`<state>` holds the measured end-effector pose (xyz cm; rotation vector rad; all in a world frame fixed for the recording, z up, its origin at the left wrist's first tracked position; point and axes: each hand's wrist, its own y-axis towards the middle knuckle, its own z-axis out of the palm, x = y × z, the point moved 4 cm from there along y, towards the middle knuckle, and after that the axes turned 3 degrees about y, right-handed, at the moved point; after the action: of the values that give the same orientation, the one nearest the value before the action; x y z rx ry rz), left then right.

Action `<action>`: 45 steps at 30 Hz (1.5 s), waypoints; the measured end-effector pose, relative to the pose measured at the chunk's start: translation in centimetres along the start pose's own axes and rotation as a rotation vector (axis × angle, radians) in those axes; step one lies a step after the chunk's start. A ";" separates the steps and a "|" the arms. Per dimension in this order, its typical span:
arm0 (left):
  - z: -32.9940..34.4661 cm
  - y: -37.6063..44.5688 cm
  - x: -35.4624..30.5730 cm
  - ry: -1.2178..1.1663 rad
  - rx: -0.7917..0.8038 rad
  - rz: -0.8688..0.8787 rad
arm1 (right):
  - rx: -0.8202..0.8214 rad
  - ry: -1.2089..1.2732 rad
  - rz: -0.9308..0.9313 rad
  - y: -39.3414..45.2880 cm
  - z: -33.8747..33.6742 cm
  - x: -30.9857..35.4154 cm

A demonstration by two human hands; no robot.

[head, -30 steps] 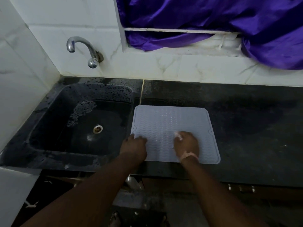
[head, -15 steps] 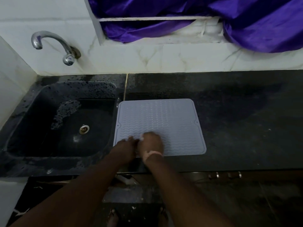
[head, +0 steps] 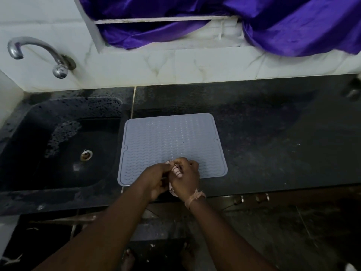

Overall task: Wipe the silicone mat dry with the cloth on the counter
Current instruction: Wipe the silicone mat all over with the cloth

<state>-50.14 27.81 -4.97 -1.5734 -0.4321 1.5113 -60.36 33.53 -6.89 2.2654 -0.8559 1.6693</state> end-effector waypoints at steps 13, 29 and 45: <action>-8.6 1.0 0.3 0.786 -0.627 0.356 | -0.180 -0.601 0.191 0.4 -12.5 -4.7; -11.9 0.5 -0.2 1.145 -0.560 0.444 | -0.062 -0.778 0.186 0.9 -7.1 0.3; -14.2 0.7 -0.7 1.217 -0.446 0.505 | 0.094 -0.840 0.048 -0.1 1.8 3.4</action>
<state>-37.40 21.89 -6.98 -2.7345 0.3903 0.5106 -58.21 31.61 -4.33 3.0588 -0.9802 0.7203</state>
